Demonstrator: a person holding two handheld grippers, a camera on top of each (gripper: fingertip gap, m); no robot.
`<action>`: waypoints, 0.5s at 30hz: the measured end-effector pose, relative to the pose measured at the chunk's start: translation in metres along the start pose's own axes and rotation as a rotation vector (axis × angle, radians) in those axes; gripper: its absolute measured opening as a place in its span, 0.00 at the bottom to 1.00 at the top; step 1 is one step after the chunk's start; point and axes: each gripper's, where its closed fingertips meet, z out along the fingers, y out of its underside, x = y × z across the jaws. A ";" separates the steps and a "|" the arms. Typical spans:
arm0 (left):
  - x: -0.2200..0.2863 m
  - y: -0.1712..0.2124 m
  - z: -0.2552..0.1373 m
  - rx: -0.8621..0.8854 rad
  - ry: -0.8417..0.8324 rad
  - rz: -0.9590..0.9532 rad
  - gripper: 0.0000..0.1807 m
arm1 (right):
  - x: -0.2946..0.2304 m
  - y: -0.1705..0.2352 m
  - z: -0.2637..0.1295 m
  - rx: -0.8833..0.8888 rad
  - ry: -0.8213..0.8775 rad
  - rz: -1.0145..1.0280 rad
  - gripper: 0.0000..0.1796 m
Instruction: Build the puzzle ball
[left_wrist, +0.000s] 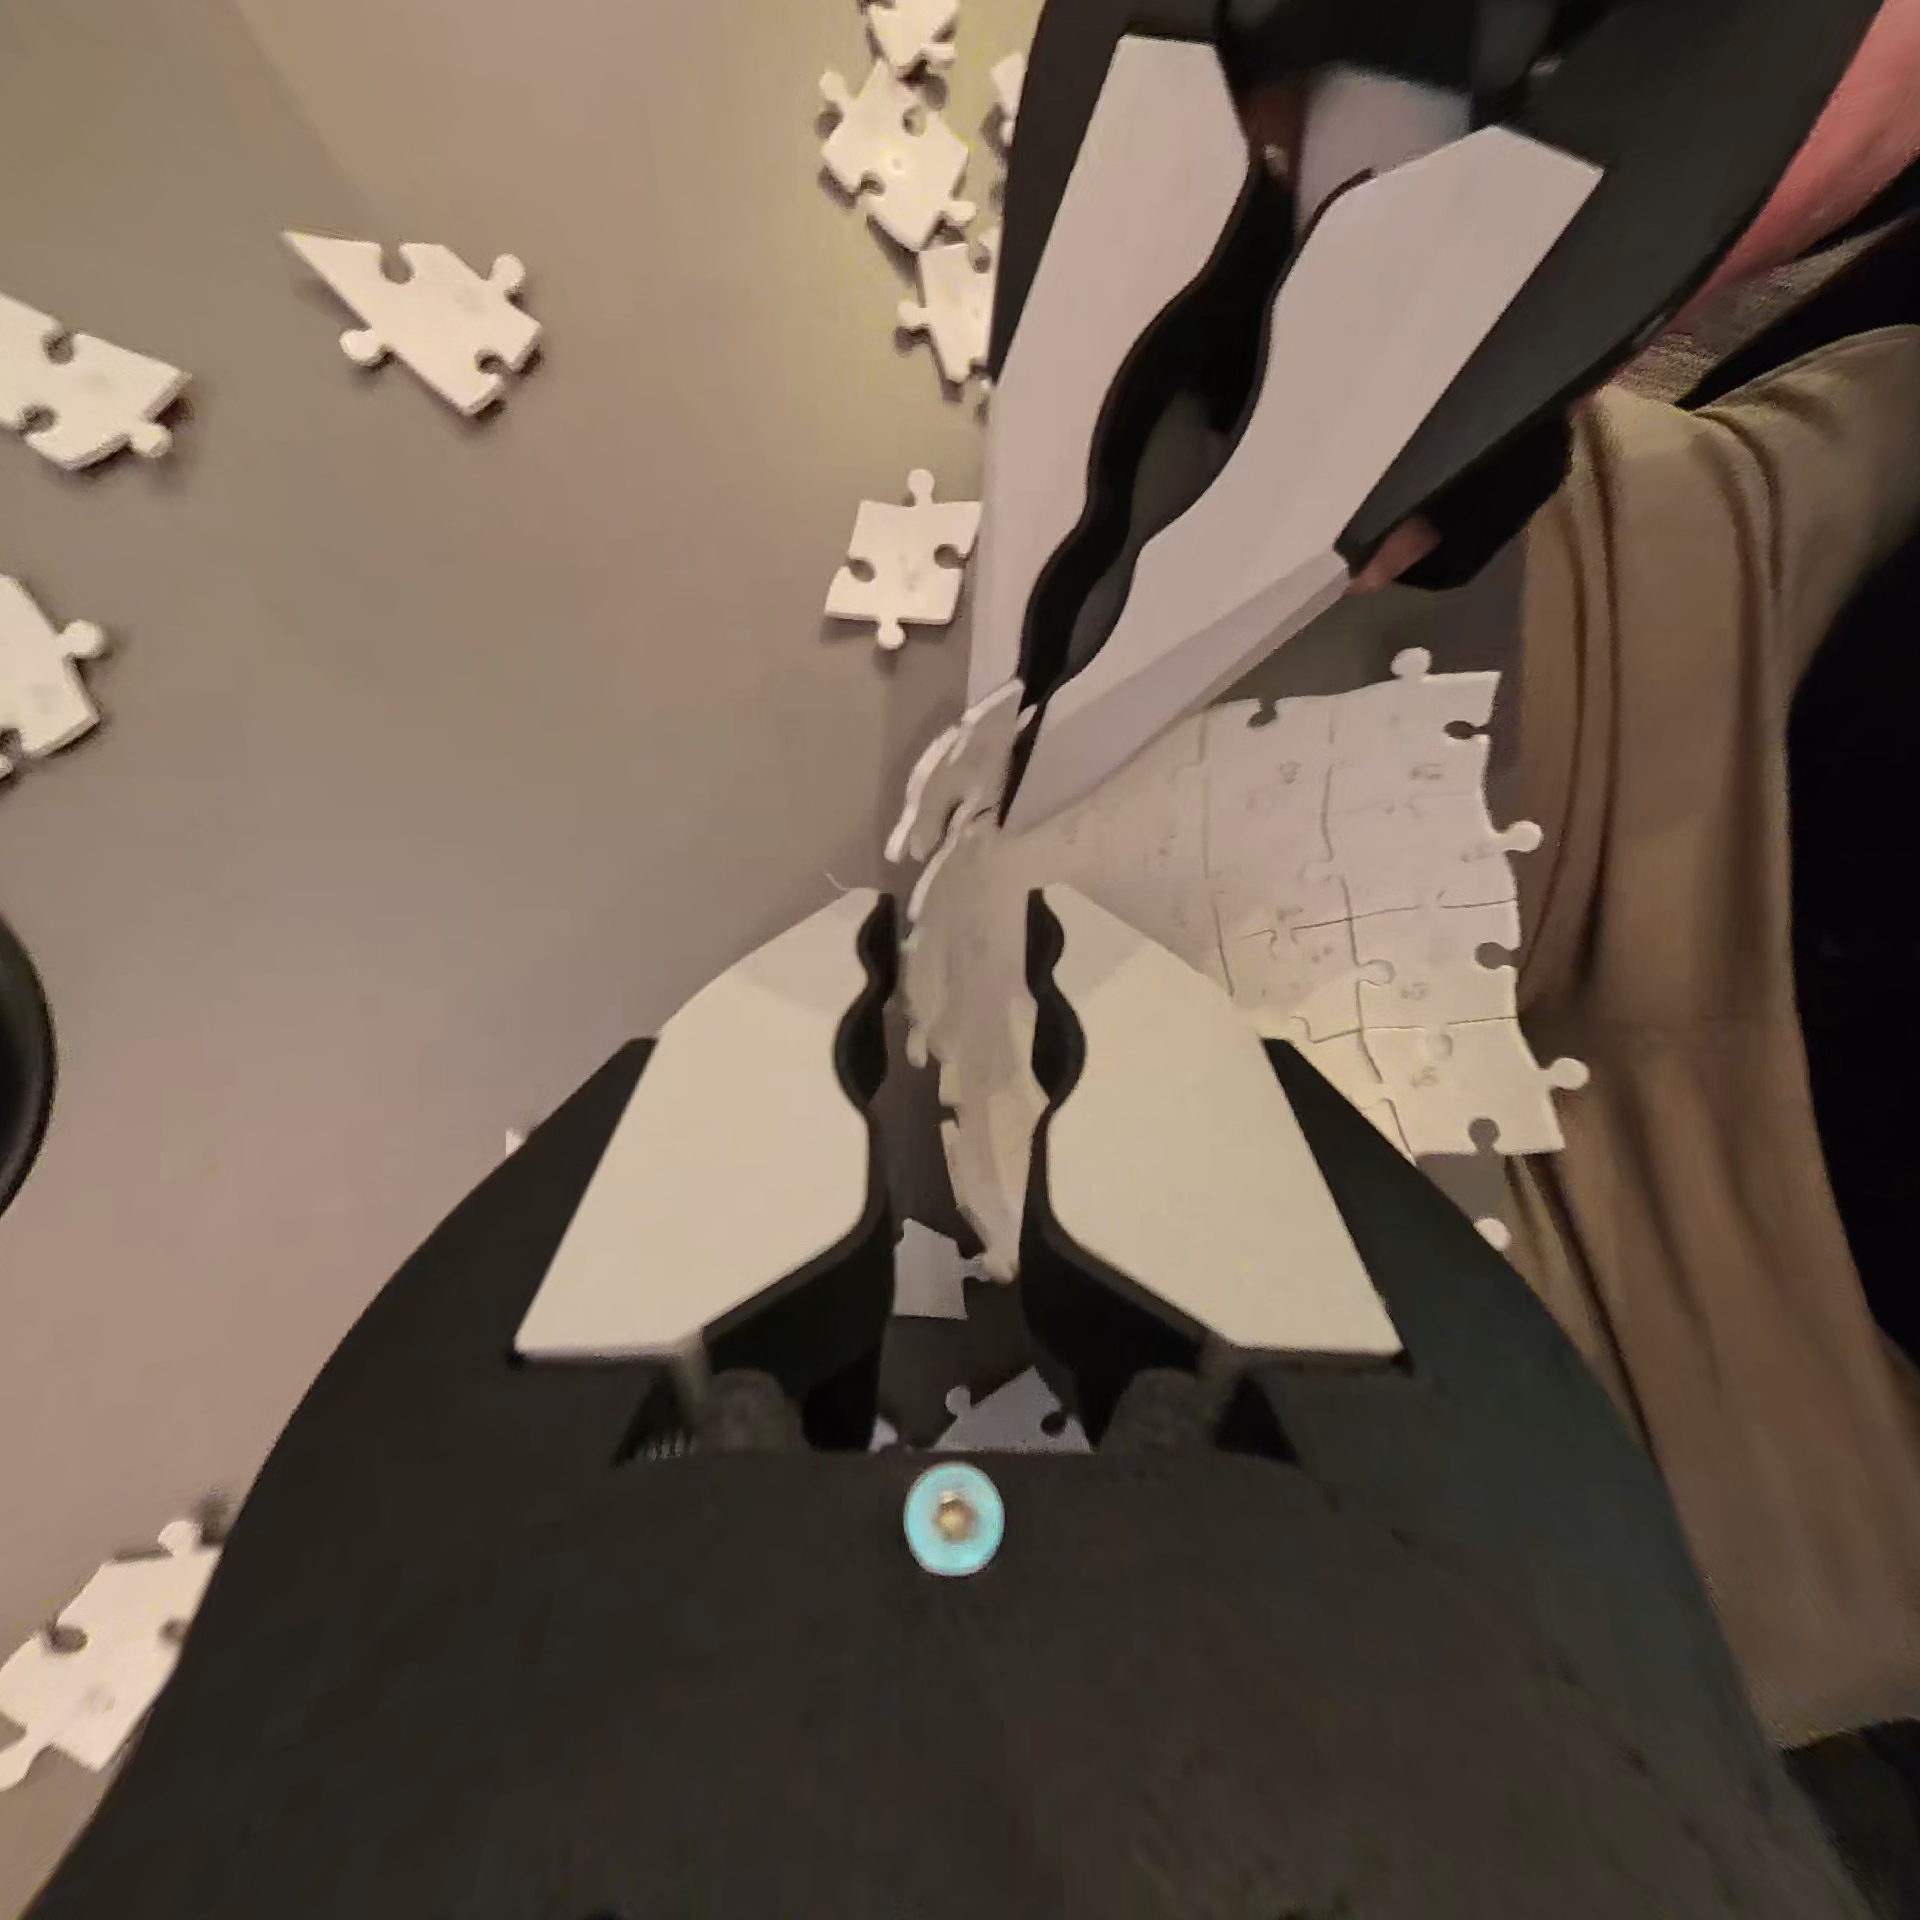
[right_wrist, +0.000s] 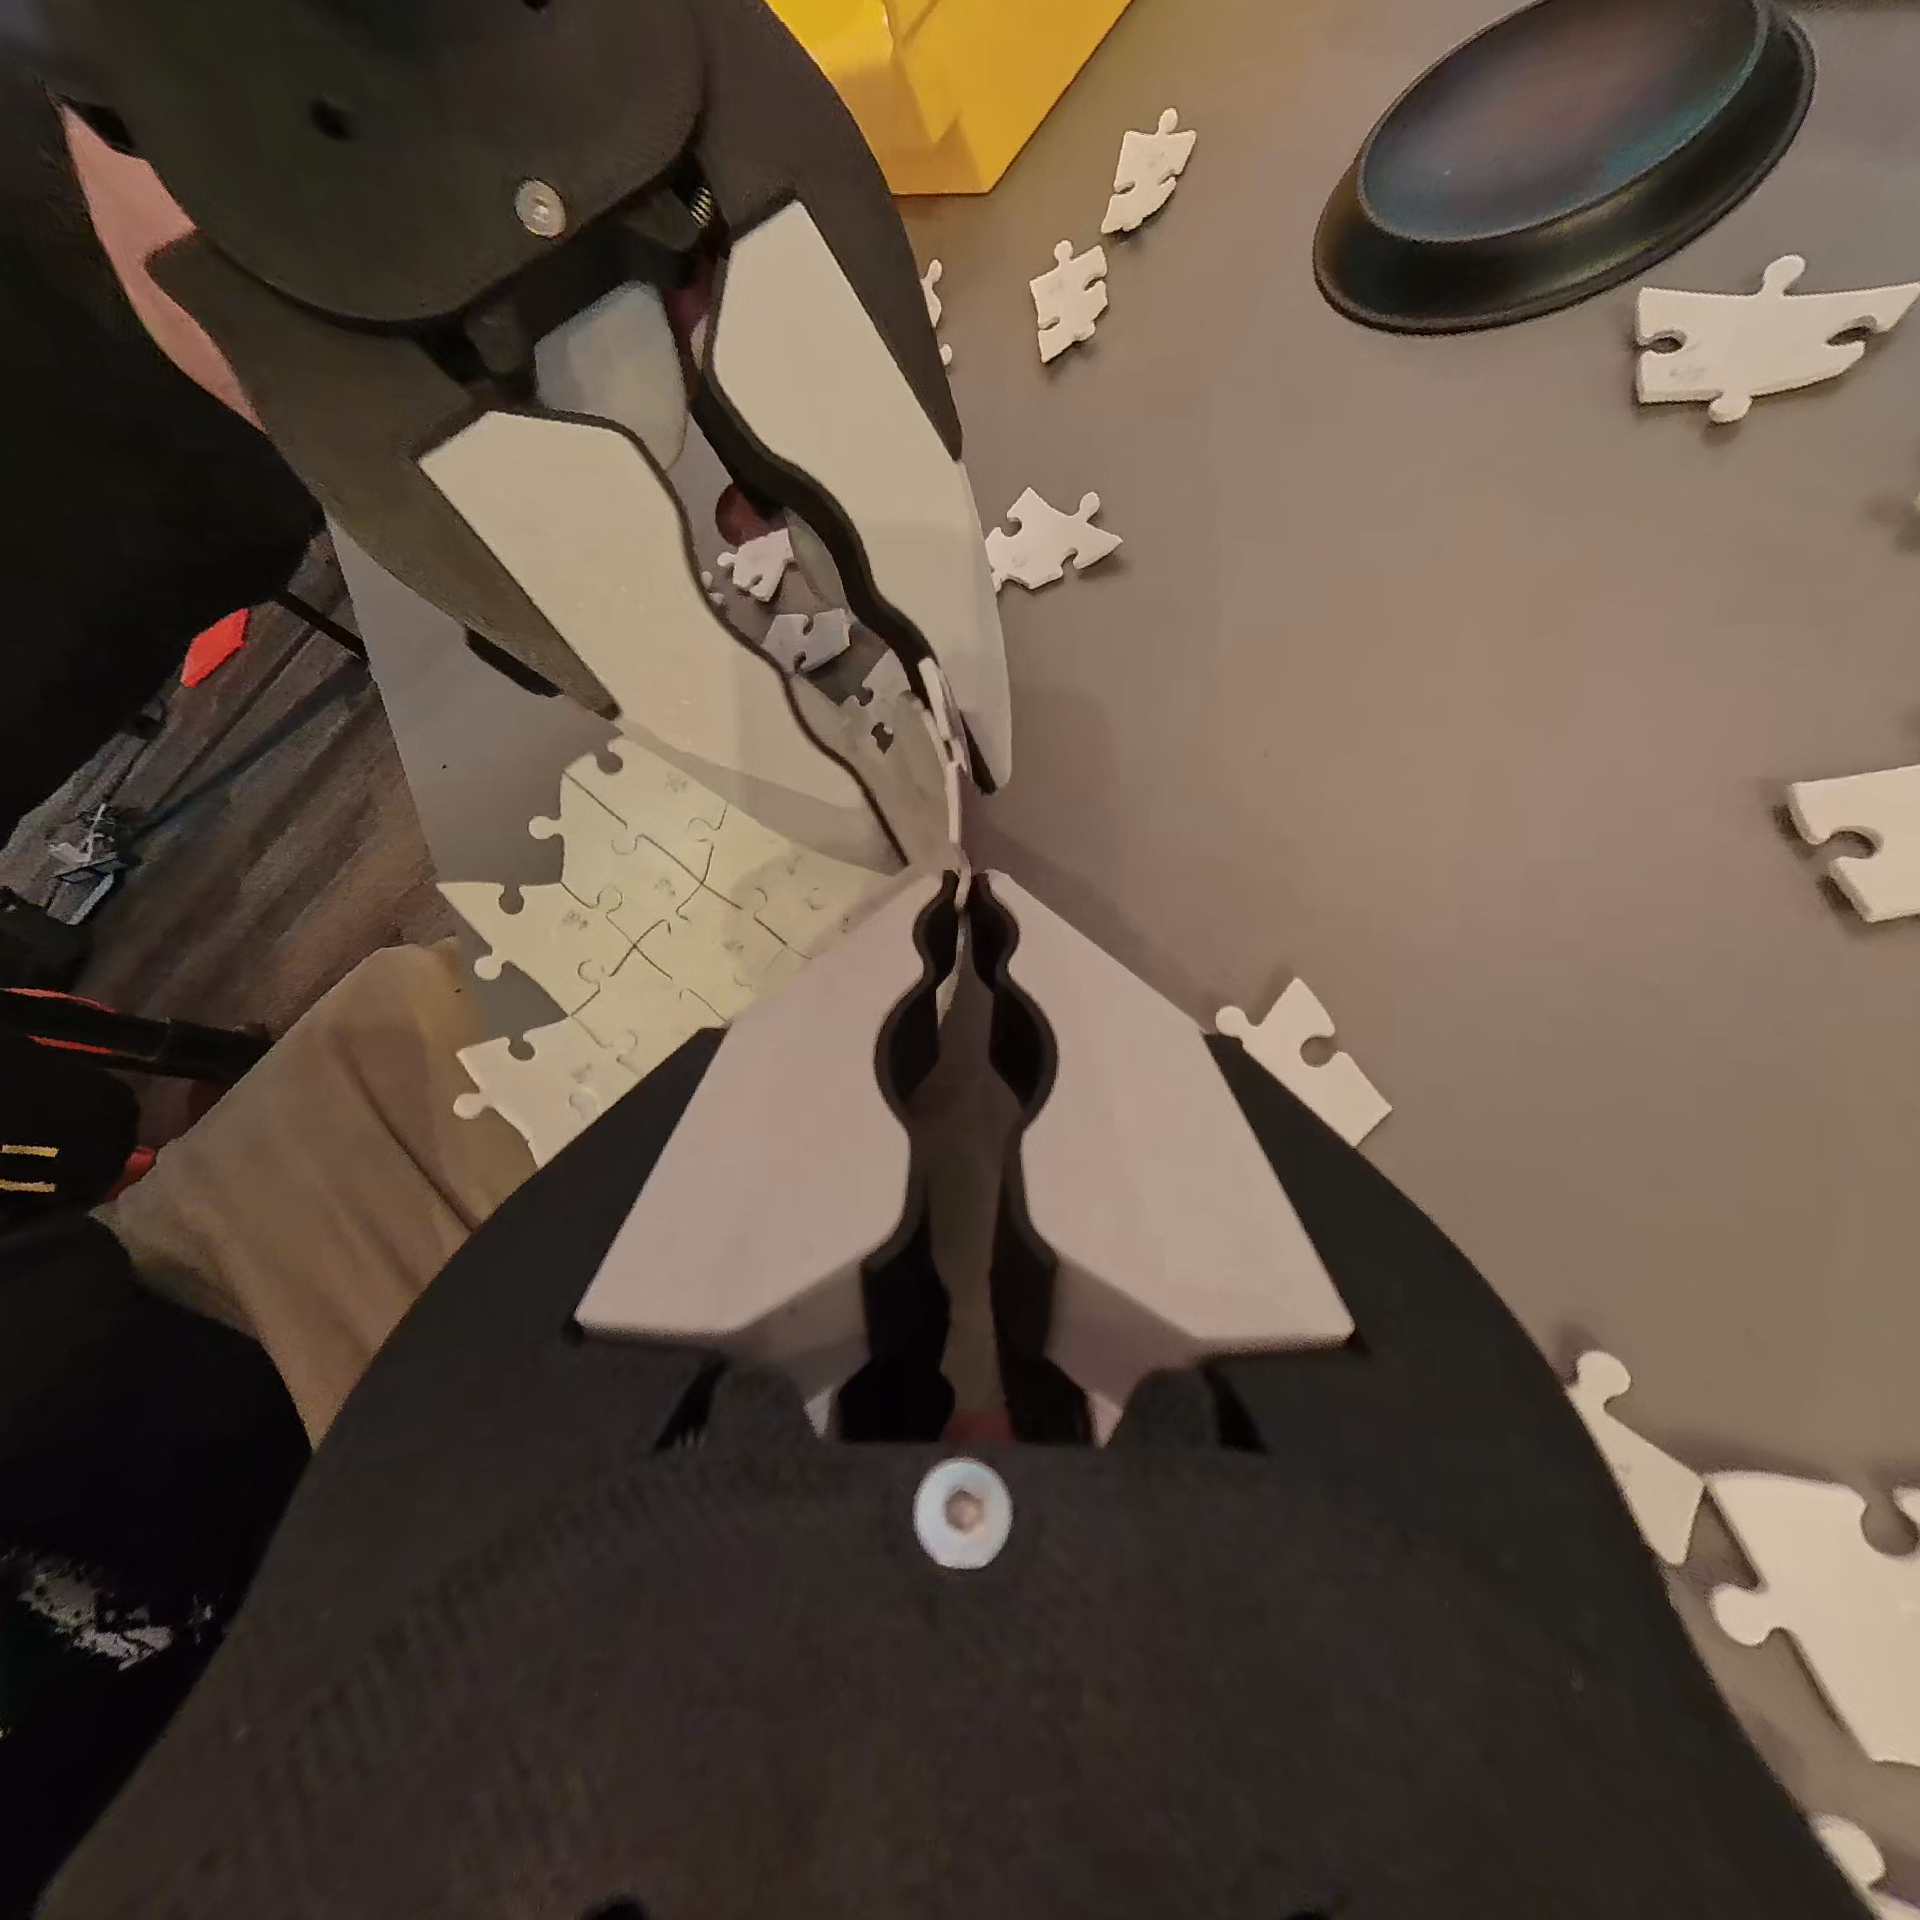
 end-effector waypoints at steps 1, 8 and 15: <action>-0.001 0.001 0.001 -0.008 0.006 -0.001 0.11 | 0.000 -0.001 0.001 0.002 -0.005 0.000 0.00; 0.000 0.004 0.006 0.002 0.065 -0.030 0.05 | -0.002 -0.001 0.004 0.004 -0.023 0.001 0.00; 0.001 0.004 0.003 0.029 0.087 -0.030 0.04 | -0.005 -0.005 0.005 -0.001 -0.039 -0.051 0.00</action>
